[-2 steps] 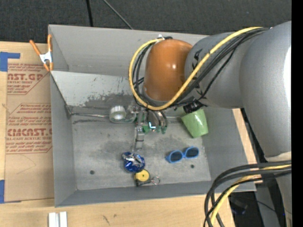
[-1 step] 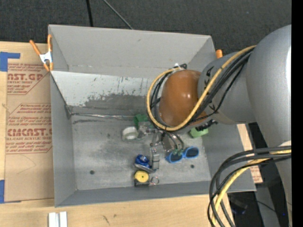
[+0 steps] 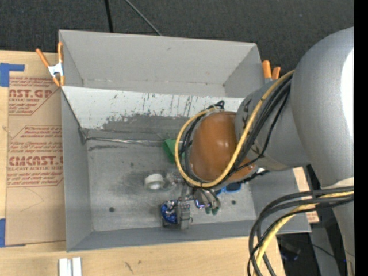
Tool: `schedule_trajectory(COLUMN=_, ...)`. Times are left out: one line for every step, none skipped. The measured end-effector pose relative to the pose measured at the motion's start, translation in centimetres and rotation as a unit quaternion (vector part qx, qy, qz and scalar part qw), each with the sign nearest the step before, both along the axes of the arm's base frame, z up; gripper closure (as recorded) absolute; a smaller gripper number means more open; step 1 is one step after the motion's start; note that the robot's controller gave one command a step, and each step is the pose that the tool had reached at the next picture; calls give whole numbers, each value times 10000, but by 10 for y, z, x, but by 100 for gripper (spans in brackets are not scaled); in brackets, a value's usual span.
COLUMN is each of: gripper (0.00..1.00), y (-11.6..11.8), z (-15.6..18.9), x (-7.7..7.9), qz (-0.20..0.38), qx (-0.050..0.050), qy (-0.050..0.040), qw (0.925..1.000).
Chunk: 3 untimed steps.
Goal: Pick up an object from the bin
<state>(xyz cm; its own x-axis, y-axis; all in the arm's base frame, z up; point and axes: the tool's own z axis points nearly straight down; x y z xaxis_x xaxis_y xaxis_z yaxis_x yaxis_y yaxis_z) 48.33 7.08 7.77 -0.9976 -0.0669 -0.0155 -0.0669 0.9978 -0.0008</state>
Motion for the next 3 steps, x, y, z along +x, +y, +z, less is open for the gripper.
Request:
schedule_trajectory(gripper=100, y=-1, z=1, x=1, qz=-9, qx=-5, qy=8, qw=10000)
schedule_trajectory(gripper=100, y=2, z=106, x=12, qz=100, qx=1, qy=32, qw=9999)
schedule_trajectory(gripper=0, y=2, z=101, x=10, qz=99, qx=-1, qy=75, qw=9999)
